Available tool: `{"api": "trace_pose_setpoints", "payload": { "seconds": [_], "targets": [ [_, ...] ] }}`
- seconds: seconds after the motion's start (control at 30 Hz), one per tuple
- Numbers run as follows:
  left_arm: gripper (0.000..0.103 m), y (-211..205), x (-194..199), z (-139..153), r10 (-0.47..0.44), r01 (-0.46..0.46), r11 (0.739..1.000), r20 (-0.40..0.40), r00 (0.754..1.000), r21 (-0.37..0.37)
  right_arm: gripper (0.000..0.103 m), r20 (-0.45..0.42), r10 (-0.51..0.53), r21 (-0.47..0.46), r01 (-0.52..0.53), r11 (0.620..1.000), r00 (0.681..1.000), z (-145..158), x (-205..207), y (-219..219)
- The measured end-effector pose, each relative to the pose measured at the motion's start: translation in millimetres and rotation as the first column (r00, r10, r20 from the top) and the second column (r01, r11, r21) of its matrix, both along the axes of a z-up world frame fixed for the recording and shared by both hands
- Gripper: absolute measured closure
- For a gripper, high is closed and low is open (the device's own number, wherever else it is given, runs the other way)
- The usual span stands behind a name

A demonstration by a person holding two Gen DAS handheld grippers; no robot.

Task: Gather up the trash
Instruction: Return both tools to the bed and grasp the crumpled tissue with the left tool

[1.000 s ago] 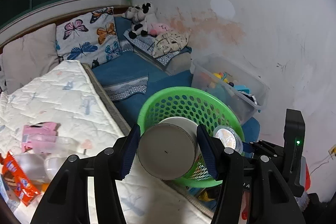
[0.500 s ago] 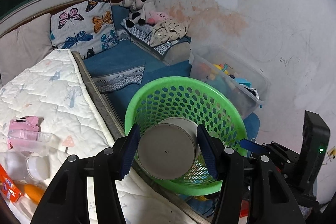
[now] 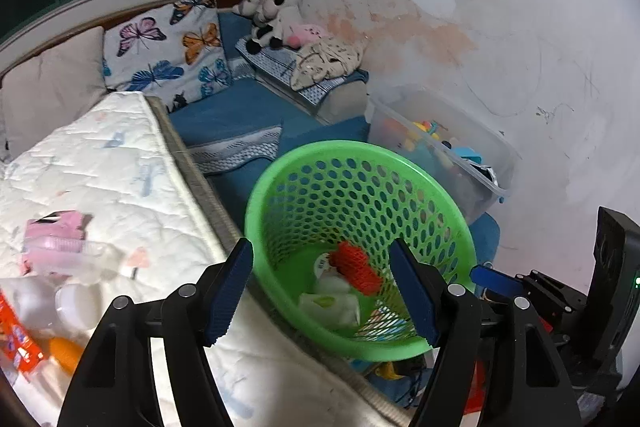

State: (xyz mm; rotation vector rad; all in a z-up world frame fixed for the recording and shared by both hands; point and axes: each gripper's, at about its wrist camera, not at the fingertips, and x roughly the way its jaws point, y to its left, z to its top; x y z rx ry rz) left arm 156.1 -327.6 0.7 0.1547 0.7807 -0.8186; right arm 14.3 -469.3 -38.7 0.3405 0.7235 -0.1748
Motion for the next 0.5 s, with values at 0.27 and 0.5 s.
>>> {"api": "trace_pose_setpoints", "payload": {
  "seconds": [0.27, 0.5],
  "targets": [
    [0.035, 60, -12, 5, 0.123, -0.126, 0.991, 0.072, 0.99, 0.036, 0.032, 0.01, 0.053, 0.008, -0.053, 0.999, 0.999, 4, 6, 27],
    [0.035, 133, -19, 3, 0.27, -0.277, 0.96, 0.116, 0.956, 0.049, 0.032, 0.019, 0.131, 0.009, -0.131, 0.991, 0.991, 10, 18, 61]
  ]
}}
